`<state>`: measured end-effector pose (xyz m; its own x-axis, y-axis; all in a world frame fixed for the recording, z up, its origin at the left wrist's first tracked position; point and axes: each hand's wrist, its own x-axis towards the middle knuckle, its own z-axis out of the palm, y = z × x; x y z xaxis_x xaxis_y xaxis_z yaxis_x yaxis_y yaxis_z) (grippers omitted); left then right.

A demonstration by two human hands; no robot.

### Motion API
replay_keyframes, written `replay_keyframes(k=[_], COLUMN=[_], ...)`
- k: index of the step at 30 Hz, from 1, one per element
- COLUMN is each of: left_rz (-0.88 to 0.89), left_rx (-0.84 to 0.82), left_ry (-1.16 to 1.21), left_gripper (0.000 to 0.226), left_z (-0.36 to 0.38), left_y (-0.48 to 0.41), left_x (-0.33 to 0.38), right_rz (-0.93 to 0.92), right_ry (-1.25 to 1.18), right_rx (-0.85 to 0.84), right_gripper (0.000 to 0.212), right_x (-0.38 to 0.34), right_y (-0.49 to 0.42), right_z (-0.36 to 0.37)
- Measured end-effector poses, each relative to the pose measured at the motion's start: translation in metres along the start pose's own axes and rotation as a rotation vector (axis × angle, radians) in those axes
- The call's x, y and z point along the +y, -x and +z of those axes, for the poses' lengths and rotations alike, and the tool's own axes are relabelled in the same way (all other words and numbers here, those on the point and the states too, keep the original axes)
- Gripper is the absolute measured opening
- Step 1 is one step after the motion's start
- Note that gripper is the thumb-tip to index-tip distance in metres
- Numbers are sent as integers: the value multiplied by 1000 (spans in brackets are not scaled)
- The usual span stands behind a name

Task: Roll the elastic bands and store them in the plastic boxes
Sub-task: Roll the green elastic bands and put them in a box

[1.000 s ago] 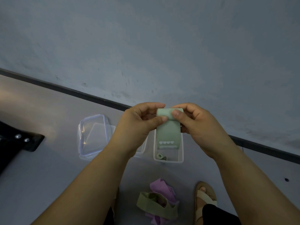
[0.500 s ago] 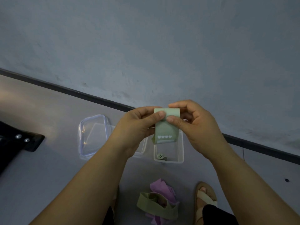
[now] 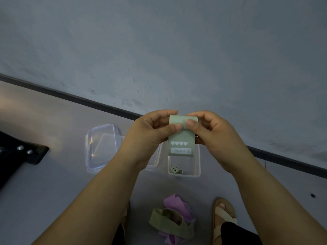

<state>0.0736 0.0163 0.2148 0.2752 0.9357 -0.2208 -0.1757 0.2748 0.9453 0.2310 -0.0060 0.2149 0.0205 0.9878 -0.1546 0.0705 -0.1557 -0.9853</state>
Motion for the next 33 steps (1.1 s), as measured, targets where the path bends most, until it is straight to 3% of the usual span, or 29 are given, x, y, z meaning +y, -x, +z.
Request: replay_keyframes(k=[5, 12, 16, 20, 26, 30, 33], left_rz=[-82, -153, -266, -342, -392, -416, -408], left_rx=[-17, -65, -241, -374, -435, -544, -598], left_ry=[8, -19, -96, -146, -169, -98, -56], left_gripper=[50, 39, 37, 27, 22, 54, 51], left_z=[-1, -8, -26, -27, -23, -25, -26], left_y=[0, -1, -1, 2, 1, -1, -2], left_x=[-1, 2, 10, 12, 6, 1, 0], right_rz=[12, -67, 9, 5, -7, -30, -37], right_ry=[-46, 68, 230, 266, 345, 355, 314], right_rx=[6, -30, -299, -512, -550, -517, -482], right_gripper=[14, 24, 55, 69, 69, 68, 63], right_x=[2, -2, -8, -10, -15, -16, -18], right_y=[0, 3, 9, 12, 15, 15, 17], right_z=[-1, 2, -11, -12, -12, -13, -13])
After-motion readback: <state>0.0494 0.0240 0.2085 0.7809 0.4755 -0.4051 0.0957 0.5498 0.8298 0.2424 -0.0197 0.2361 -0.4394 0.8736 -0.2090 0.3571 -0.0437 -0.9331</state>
